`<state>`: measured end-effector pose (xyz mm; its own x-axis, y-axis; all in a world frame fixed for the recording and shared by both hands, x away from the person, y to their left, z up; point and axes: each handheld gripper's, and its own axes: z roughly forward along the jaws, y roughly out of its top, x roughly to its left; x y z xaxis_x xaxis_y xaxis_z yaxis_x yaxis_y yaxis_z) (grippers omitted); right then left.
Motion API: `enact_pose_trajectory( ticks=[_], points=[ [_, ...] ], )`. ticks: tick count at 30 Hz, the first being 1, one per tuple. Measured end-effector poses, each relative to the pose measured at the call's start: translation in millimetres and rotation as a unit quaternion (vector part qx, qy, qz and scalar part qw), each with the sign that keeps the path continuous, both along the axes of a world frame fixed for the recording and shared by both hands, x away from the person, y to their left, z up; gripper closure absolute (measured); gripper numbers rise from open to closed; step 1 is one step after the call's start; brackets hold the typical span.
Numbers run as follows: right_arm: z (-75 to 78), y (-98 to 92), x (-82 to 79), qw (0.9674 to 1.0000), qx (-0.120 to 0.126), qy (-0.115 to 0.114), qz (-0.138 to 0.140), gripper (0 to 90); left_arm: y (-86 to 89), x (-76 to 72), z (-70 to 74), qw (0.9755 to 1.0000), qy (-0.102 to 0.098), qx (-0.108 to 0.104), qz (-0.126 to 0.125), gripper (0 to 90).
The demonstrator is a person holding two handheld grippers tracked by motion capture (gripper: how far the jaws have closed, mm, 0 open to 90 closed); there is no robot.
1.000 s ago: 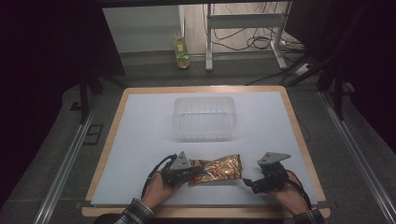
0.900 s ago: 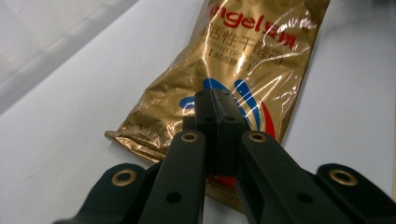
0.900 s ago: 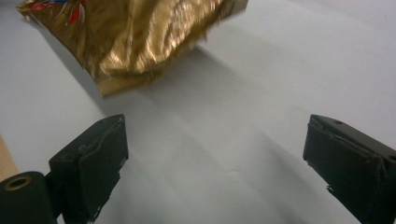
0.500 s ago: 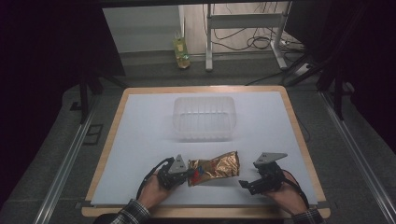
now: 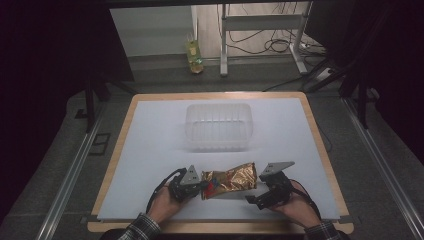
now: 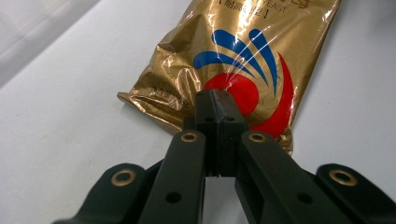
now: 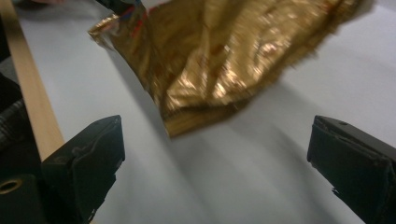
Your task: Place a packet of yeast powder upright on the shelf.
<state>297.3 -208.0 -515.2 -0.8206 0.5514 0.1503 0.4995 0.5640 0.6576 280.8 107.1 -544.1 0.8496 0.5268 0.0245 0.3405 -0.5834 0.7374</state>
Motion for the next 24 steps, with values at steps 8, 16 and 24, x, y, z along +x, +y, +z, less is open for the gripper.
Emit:
enact_pose_trajectory(
  ticks=[8, 16, 24],
  points=[
    [-0.6, 15.9, 7.1, 0.9993, 0.010, 0.033, 0.014, 5.7, 0.7, 0.6, -0.3, 1.0000, 0.003, -0.004, -0.001, 89.7],
    [2.7, 23.5, 15.9, 0.9984, 0.030, 0.043, 0.019, 7.4, 0.8, 0.9, -0.1, 1.0000, 0.002, -0.002, -0.002, 89.7],
    [10.6, 31.6, 23.1, 0.9975, 0.044, 0.052, 0.018, 9.0, 0.8, 1.0, 0.1, 1.0000, 0.004, -0.001, -0.001, 89.7]
  ],
)
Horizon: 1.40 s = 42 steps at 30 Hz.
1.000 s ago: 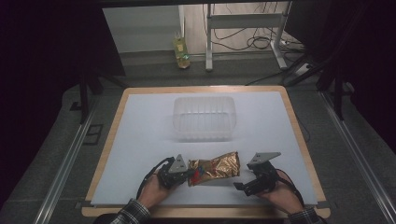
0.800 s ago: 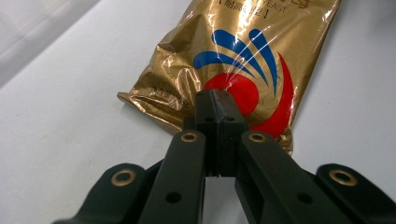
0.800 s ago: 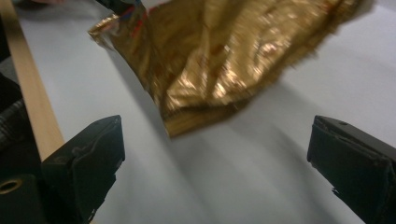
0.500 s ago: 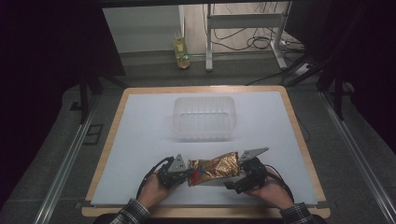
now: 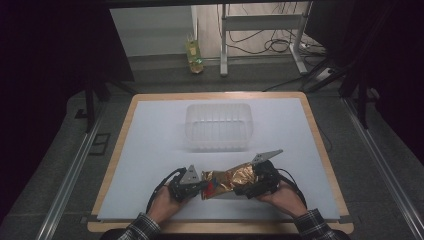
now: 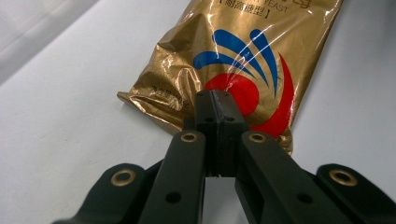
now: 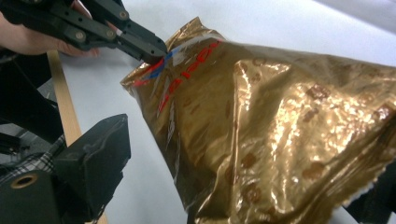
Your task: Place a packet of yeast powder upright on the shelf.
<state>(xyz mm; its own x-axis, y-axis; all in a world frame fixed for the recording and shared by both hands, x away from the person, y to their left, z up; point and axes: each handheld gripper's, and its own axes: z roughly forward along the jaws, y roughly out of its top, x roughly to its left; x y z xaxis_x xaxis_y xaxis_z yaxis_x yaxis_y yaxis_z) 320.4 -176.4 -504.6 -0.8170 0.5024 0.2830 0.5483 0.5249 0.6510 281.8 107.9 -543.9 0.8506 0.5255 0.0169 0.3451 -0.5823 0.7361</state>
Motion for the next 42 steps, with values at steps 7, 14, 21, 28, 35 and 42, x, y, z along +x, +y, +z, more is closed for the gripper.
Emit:
enact_pose_trajectory(
  ticks=[7, 14, 21, 28, 35, 42],
  points=[
    [7.8, 5.0, 4.9, 0.9999, 0.010, 0.009, -0.001, 13.5, 0.2, 0.7, 0.4, 1.0000, 0.004, -0.002, 0.003, 89.6],
    [17.4, 9.9, 8.9, 0.9996, 0.018, 0.019, -0.007, 26.2, -1.0, -0.4, 0.1, 0.9999, 0.005, -0.006, 0.008, 89.5],
    [24.1, 9.6, 12.3, 0.9990, 0.026, 0.031, -0.017, 46.3, -1.1, -0.7, 1.2, 1.0000, -0.003, 0.004, 0.005, 89.1],
    [30.6, 5.5, 12.5, 0.9972, 0.035, 0.055, -0.035, 65.5, 2.6, -2.1, 7.0, 0.9998, -0.018, 0.002, 0.012, 80.0],
    [38.3, 2.6, 13.0, 0.9971, 0.034, 0.053, -0.043, 68.7, 4.6, -3.6, 11.0, 0.9991, -0.036, -0.006, 0.019, 74.4],
    [49.5, -2.8, 13.8, 0.9974, 0.030, 0.037, -0.053, 69.2, 5.5, -4.9, 13.0, 0.9982, -0.051, -0.015, 0.028, 60.8]
  ],
)
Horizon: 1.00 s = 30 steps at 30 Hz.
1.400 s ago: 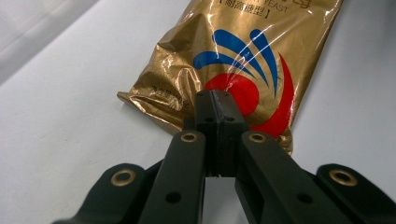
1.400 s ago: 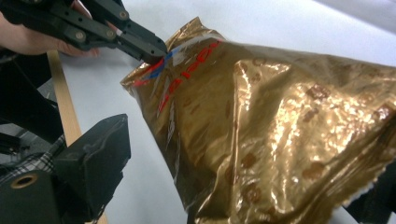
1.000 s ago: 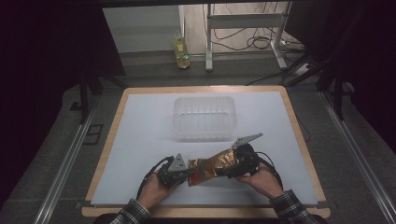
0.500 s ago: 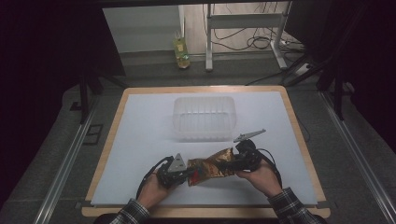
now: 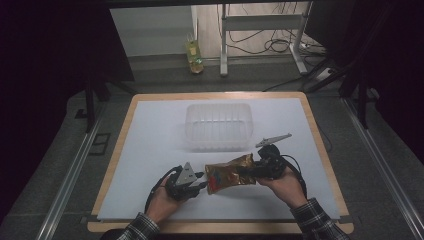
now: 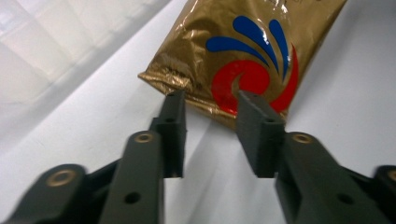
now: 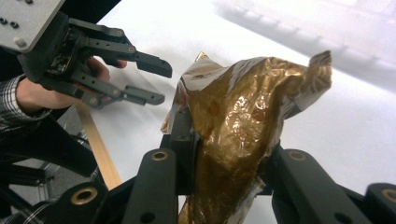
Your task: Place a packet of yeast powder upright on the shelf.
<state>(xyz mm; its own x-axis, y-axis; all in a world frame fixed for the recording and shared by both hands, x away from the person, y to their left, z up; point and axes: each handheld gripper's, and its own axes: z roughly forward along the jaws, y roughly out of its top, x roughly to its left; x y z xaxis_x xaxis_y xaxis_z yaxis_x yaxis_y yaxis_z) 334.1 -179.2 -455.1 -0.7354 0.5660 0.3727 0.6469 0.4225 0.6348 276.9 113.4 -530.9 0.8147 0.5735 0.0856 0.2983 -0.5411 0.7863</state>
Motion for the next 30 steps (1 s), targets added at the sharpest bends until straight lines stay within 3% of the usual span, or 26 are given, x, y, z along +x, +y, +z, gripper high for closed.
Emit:
enact_pose_trajectory(
  ticks=[7, 17, 30],
  points=[
    [8.7, -3.7, 1.3, 0.9999, -0.001, -0.012, -0.010, 69.4, 0.5, -0.5, 0.0, 0.9998, -0.018, -0.003, 0.008, 46.3],
    [23.0, -6.6, 4.2, 0.9996, 0.001, -0.023, -0.019, 69.5, 1.1, -1.3, 2.8, 0.9991, -0.022, -0.037, 0.003, 22.1],
    [42.3, -14.3, 14.4, 0.9987, 0.003, -0.028, -0.041, 69.5, 1.7, -1.0, 3.3, 0.9983, -0.017, -0.055, -0.005, 7.2]
  ],
)
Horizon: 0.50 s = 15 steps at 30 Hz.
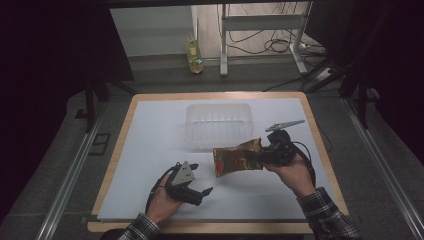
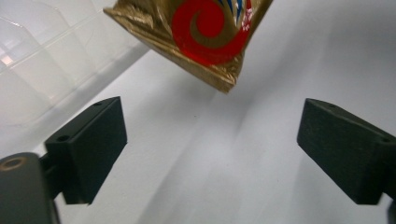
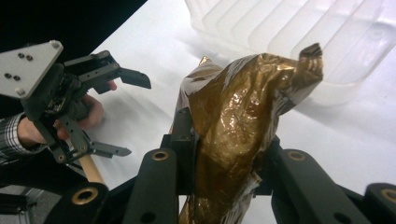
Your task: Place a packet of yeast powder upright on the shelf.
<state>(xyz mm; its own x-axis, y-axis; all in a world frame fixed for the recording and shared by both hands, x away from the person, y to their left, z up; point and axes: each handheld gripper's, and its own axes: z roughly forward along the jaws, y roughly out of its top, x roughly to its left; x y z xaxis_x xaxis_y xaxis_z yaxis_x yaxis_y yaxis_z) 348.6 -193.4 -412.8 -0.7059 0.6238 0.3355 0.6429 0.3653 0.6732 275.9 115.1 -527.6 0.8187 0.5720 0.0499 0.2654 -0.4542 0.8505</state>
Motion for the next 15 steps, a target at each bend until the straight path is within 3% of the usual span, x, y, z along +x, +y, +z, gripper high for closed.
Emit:
enact_pose_trajectory(
  ticks=[5, 15],
  points=[
    [7.0, -1.6, 4.0, 1.0000, -0.001, -0.003, -0.007, 69.6, 1.2, 1.1, -0.1, 0.9997, 0.008, -0.019, -0.011, 2.1],
    [20.4, -3.7, 15.8, 0.9997, 0.007, -0.003, -0.025, 69.5, 0.9, 0.3, 0.1, 0.9999, 0.000, -0.013, -0.007, 1.7]
  ],
)
